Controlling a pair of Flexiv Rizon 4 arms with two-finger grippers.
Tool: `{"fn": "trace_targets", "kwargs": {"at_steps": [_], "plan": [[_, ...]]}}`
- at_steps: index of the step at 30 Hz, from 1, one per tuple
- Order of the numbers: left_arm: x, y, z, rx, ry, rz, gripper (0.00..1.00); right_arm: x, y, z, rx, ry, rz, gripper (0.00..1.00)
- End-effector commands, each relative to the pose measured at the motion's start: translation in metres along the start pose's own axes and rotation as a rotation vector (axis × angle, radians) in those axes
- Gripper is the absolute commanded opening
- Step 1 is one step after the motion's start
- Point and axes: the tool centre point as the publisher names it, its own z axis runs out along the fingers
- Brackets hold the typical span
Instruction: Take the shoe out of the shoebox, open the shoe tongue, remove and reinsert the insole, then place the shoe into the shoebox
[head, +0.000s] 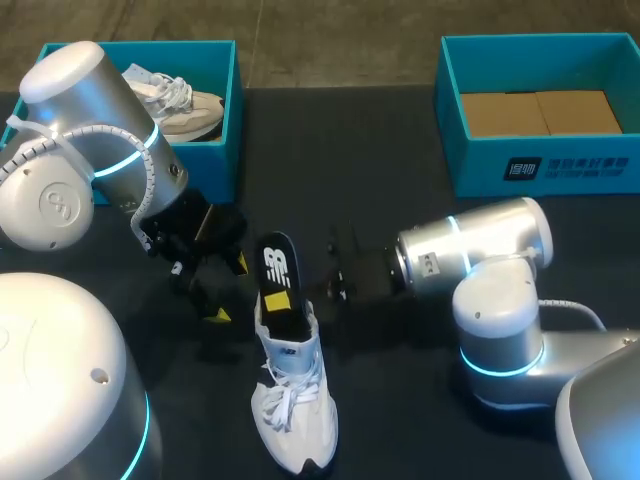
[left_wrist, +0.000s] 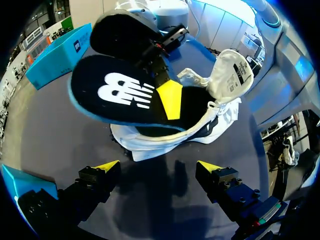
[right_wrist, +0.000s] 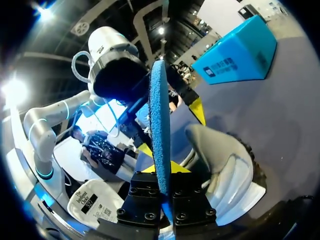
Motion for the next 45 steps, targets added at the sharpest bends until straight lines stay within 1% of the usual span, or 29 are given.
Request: {"fn": "trace_targets", "kwargs": {"at_steps": [1, 7, 11, 12, 13, 15, 17, 20, 23, 26, 28, 30, 32, 34, 35, 36, 38, 42, 45], "plan": [[0.0, 0.0, 0.0, -0.002, -0.001, -0.001, 1.0, 0.006, -0.012, 0.004, -0.011, -0.014, 0.008, 0.0], [0.0, 0.0, 0.0, -0.002, -0.001, -0.001, 1.0, 0.006, -0.02, 0.005, -0.008, -0.028, 0.031, 0.0], [0.0, 0.0, 0.0, -0.002, -0.001, -0.001, 1.0, 0.007, -0.02, 0.006, 0.002, -0.025, 0.037, 0.0], [0.0, 0.0, 0.0, -0.002, -0.001, -0.001, 1.0, 0.007, -0.018, 0.006, 0.003, -0.023, 0.034, 0.05], [0.0, 0.0, 0.0, -0.002, -0.001, -0.001, 1.0, 0.007, -0.016, 0.006, 0.006, -0.024, 0.03, 0.16], [0.0, 0.0, 0.0, -0.002, -0.001, -0.001, 1.0, 0.008, -0.01, 0.005, 0.006, -0.025, 0.018, 0.27], [0.0, 0.0, 0.0, -0.002, -0.001, -0.001, 1.0, 0.009, -0.005, 0.004, 0.008, -0.029, 0.005, 0.35], [0.0, 0.0, 0.0, -0.002, -0.001, -0.001, 1.0, 0.009, 0.002, 0.003, 0.011, -0.035, -0.007, 0.36], [0.0, 0.0, 0.0, -0.002, -0.001, -0.001, 1.0, 0.008, 0.007, 0.001, 0.012, -0.036, -0.015, 0.34], [0.0, 0.0, 0.0, -0.002, -0.001, -0.001, 1.0, 0.007, 0.011, -0.001, 0.013, -0.037, -0.022, 0.29], [0.0, 0.0, 0.0, -0.002, -0.001, -0.001, 1.0, 0.005, 0.014, -0.003, 0.01, -0.038, -0.026, 0.27], [0.0, 0.0, 0.0, -0.002, -0.001, -0.001, 1.0, 0.004, 0.015, -0.006, 0.004, -0.04, -0.027, 0.29], [0.0, 0.0, 0.0, -0.002, -0.001, -0.001, 1.0, 0.003, 0.016, -0.009, -0.002, -0.042, -0.026, 0.27], [0.0, 0.0, 0.0, -0.002, -0.001, -0.001, 1.0, 0.002, 0.016, -0.01, -0.005, -0.044, -0.024, 0.2], [0.0, 0.0, 0.0, -0.002, -0.001, -0.001, 1.0, 0.002, 0.017, -0.01, -0.006, -0.044, -0.024, 0.14], [0.0, 0.0, 0.0, -0.002, -0.001, -0.001, 1.0, 0.001, 0.017, -0.009, -0.006, -0.044, -0.023, 0.05], [0.0, 0.0, 0.0, -0.002, -0.001, -0.001, 1.0, 0.0, 0.018, -0.008, -0.003, -0.043, -0.019, 0.0], [0.0, 0.0, 0.0, -0.002, -0.001, -0.001, 1.0, -0.003, 0.019, -0.006, 0.002, -0.037, -0.012, 0.0], [0.0, 0.0, 0.0, -0.002, -0.001, -0.001, 1.0, -0.005, 0.015, -0.005, 0.003, -0.034, 0.0, 0.0]]}}
